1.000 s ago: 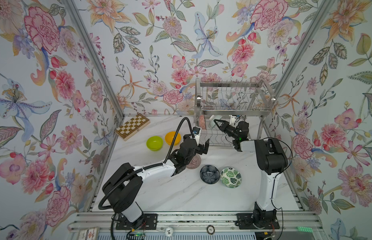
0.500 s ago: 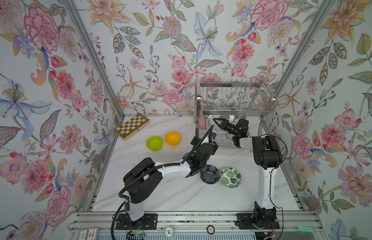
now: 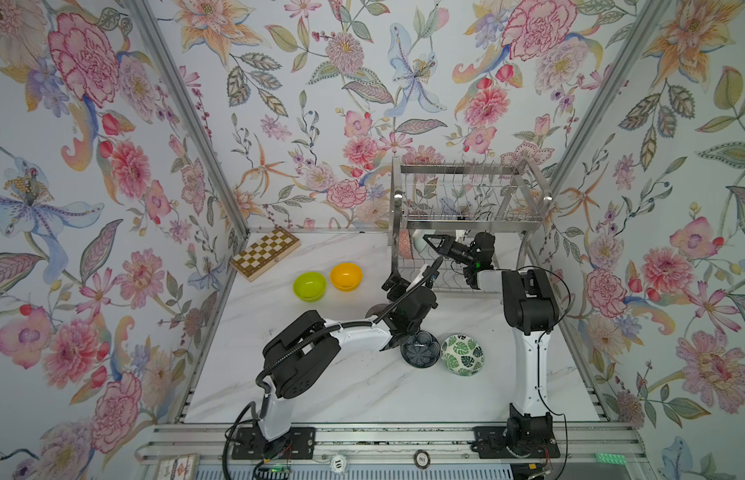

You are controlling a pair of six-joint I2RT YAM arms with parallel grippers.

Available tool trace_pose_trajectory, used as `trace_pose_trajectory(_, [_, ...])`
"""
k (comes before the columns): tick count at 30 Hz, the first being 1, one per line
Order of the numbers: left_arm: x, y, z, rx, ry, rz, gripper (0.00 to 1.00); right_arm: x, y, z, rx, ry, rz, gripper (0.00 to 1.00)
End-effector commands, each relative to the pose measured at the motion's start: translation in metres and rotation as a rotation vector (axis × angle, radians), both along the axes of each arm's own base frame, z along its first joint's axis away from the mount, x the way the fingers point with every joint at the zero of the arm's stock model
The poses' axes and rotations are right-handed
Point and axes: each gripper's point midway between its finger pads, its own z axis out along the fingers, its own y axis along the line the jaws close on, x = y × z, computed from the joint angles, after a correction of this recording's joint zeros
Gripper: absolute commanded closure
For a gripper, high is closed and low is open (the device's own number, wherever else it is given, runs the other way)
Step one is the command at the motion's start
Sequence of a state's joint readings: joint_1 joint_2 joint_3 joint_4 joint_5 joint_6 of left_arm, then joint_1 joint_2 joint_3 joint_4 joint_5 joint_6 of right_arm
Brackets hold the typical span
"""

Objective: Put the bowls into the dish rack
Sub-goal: 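Lower the pale green bowl into the rack beside the pink bowl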

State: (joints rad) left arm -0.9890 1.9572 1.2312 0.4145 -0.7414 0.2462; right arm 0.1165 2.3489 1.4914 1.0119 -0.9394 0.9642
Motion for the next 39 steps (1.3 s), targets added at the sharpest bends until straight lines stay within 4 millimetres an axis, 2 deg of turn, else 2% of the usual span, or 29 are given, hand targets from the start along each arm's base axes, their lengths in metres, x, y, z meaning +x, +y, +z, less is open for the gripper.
trace_pose_trajectory(1, [-0.005, 0.005, -0.004, 0.026, 0.014, 0.018, 0.01, 0.001, 0.008, 0.007, -0.016, -0.056, 0.049, 1.0])
trace_pose_trajectory(18, [-0.006, 0.008, -0.004, 0.032, 0.035, 0.032, 0.01, -0.001, 0.024, 0.003, -0.005, -0.015, 0.134, 1.0])
trace_pose_trajectory(32, [-0.007, 0.012, 0.001, 0.017, 0.031, 0.043, 0.01, 0.01, 0.022, -0.02, -0.094, 0.058, 0.094, 1.0])
trace_pose_trajectory(39, [-0.008, 0.012, 0.001, 0.018, 0.034, 0.042, 0.01, 0.009, 0.025, -0.024, -0.138, 0.063, 0.089, 0.98])
